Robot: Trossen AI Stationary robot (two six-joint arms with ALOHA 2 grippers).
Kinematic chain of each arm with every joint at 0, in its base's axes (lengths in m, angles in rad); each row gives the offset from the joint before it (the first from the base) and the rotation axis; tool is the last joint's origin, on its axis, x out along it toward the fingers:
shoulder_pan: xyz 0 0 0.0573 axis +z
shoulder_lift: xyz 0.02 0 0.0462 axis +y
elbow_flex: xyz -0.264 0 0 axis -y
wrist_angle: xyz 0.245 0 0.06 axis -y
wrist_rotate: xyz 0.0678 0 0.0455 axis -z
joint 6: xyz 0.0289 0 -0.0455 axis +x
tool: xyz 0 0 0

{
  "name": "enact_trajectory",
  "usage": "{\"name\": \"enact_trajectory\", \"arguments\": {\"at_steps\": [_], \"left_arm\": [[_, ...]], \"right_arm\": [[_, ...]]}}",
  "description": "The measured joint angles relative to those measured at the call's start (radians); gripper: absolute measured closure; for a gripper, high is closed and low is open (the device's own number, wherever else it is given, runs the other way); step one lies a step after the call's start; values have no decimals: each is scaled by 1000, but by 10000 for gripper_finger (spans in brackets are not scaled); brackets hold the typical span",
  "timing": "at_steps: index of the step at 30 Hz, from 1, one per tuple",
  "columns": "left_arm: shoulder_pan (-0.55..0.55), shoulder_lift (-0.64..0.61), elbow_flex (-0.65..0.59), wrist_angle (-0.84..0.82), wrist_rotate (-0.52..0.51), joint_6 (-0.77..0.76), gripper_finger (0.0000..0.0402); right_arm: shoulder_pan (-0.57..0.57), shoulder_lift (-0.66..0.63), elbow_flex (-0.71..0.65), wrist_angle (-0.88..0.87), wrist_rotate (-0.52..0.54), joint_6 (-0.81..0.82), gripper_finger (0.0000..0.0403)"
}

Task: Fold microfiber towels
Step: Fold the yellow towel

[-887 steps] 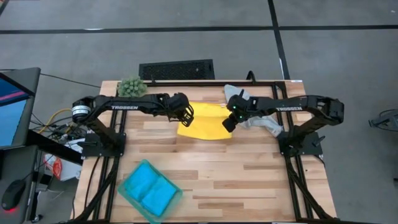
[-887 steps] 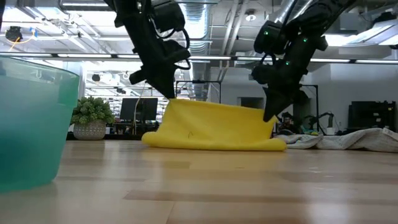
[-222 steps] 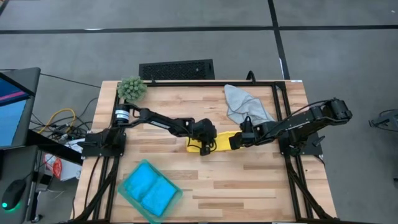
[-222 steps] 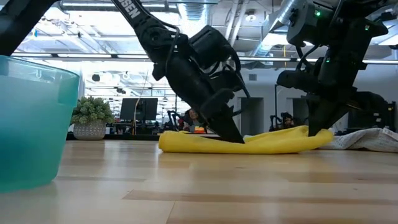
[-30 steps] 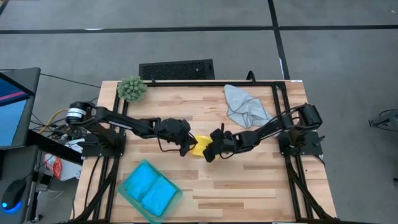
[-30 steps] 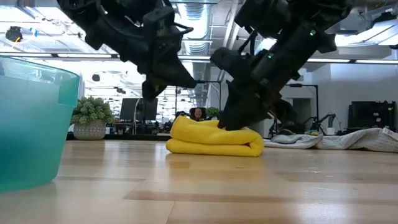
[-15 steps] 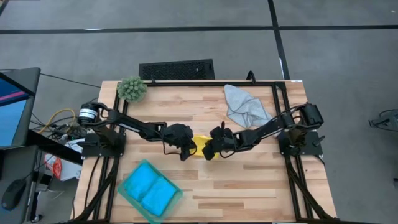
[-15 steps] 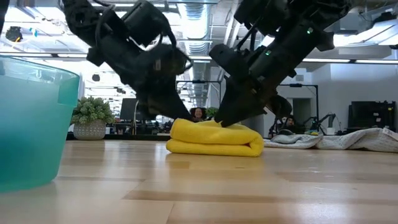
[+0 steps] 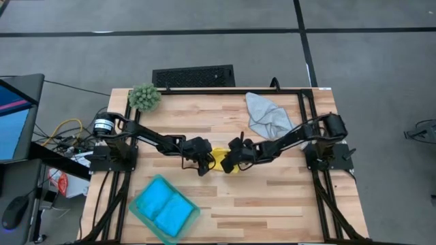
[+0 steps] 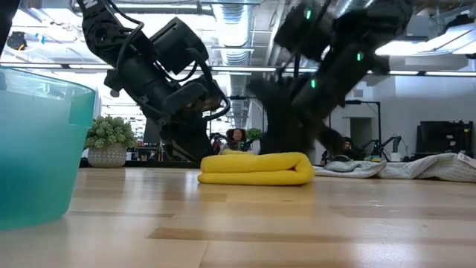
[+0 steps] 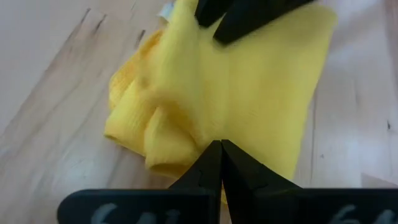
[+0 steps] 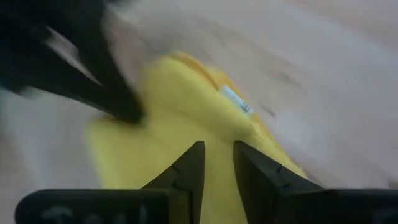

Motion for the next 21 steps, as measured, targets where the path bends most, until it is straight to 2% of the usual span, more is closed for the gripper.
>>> {"name": "enact_trajectory", "arguments": {"at_steps": [3, 6, 11, 16, 21], "left_arm": [[1, 0, 0, 2, -1, -14, 401], [1, 0, 0, 4, -11, -35, 401], [2, 0, 0, 12, -18, -61, 401], [2, 0, 0, 33, -22, -79, 401], [2, 0, 0, 57, -26, -79, 401]], "right_arm": [[15, -74, 1, 9, 19, -36, 294], [78, -128, 2, 10, 86, -111, 294], [183, -118, -19, 45, 205, -146, 294], [210, -115, -157, 252, 233, -84, 294], [253, -115, -272, 348, 269, -101, 294]]}}
